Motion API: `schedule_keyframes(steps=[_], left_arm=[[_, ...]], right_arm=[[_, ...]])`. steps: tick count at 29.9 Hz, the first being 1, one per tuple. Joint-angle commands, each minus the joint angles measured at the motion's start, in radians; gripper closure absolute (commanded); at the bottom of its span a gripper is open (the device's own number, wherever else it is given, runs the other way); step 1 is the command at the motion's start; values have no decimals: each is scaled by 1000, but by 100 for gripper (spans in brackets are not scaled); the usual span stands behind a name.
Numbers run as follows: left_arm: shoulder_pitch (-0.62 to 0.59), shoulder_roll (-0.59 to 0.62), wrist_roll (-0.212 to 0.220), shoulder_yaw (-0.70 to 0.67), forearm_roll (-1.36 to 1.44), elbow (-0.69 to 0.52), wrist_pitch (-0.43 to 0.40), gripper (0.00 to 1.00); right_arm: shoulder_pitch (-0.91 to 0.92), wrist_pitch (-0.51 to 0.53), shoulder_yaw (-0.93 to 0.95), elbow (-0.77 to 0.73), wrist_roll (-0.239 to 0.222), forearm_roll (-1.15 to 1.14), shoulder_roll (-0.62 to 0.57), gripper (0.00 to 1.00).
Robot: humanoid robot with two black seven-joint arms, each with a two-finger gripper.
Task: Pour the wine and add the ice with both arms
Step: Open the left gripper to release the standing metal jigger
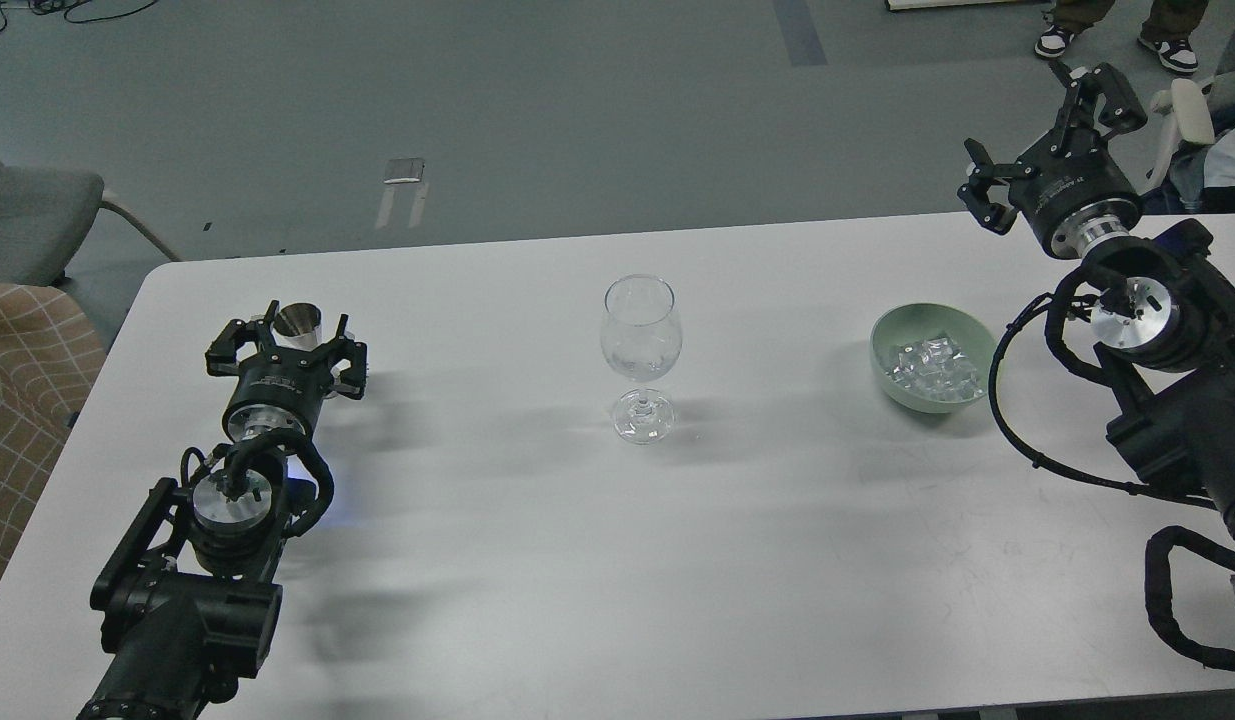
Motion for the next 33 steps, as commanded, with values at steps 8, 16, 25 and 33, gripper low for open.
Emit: schedule_keyframes(steps=[8, 16, 25, 33], left_arm=[[-3, 1, 0, 0, -1, -4, 2, 9], [-6, 1, -3, 0, 0, -6, -3, 3], [-8, 5, -5, 2, 2, -50, -6, 2], [-17, 24, -5, 2, 2, -80, -9, 2]], right_arm=[[0, 0, 0, 0, 0, 0, 0, 0], [1, 0, 1, 0, 0, 0, 2, 0], [1, 0, 1, 0, 0, 2, 0, 0], [4, 0, 1, 2, 0, 3, 0, 0]])
